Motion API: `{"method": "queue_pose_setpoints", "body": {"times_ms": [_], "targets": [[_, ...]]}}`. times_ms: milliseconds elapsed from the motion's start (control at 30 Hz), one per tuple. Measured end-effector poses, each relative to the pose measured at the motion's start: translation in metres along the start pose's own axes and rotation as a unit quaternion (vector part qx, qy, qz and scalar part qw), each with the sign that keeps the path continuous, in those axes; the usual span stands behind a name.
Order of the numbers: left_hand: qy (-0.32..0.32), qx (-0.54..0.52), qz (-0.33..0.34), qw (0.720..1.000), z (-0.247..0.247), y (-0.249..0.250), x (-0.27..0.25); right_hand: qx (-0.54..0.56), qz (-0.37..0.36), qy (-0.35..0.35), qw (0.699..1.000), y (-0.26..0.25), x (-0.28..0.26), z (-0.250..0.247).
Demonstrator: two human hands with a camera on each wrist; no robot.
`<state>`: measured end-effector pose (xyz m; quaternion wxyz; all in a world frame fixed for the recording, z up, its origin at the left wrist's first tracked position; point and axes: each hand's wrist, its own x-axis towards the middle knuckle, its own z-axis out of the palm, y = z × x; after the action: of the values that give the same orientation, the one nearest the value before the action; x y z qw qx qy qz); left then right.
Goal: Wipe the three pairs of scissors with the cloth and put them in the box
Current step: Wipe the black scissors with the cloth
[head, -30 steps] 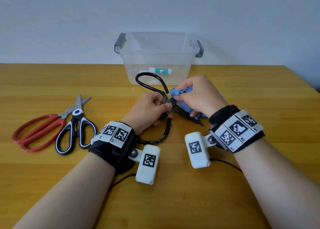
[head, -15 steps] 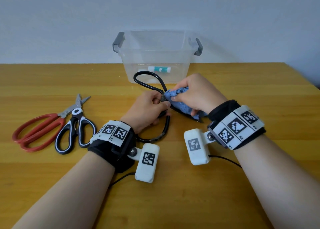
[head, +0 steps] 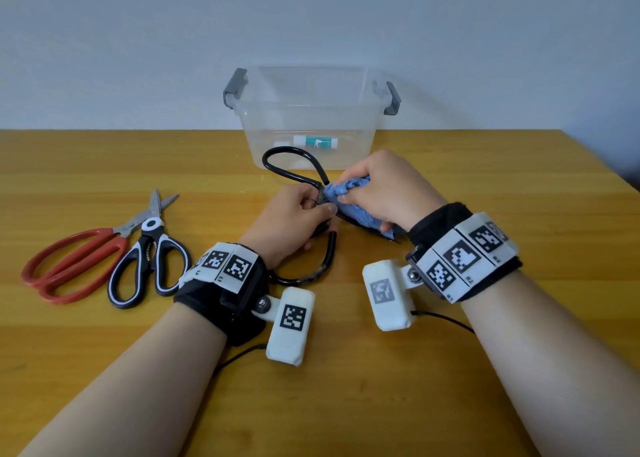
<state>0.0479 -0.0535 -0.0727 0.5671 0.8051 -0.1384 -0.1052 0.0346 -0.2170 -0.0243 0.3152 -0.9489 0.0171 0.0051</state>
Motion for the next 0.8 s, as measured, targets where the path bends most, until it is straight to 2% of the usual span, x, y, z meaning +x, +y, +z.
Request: {"method": "queue_pose_setpoints", "body": {"times_ms": [267,367,533,667,800], "targets": [[0.0,-0.01,-0.016,1.0,0.0,-0.001,0.0,-0.022,0.019,0.077,0.997,0.013,-0.001,-0.016],[0.01,-0.001,-0.024,1.0,0.001,-0.003,0.003,-0.002,0.016,0.057,0.998,0.01,-0.003,-0.026],[0.008,0.005,-0.02,1.0,-0.001,-0.002,0.003,-0.021,0.005,-0.08,0.997,-0.002,-0.006,-0.02],[-0.015,-0.009,-0.005,1.0,-0.004,-0.004,0.004,-0.02,0.016,-0.054,0.998,0.002,-0.002,-0.01],[-0.011,-0.016,-0.005,1.0,-0.004,-0.005,0.004,-0.005,0.029,-0.02,0.999,0.009,0.001,-0.011]]}}
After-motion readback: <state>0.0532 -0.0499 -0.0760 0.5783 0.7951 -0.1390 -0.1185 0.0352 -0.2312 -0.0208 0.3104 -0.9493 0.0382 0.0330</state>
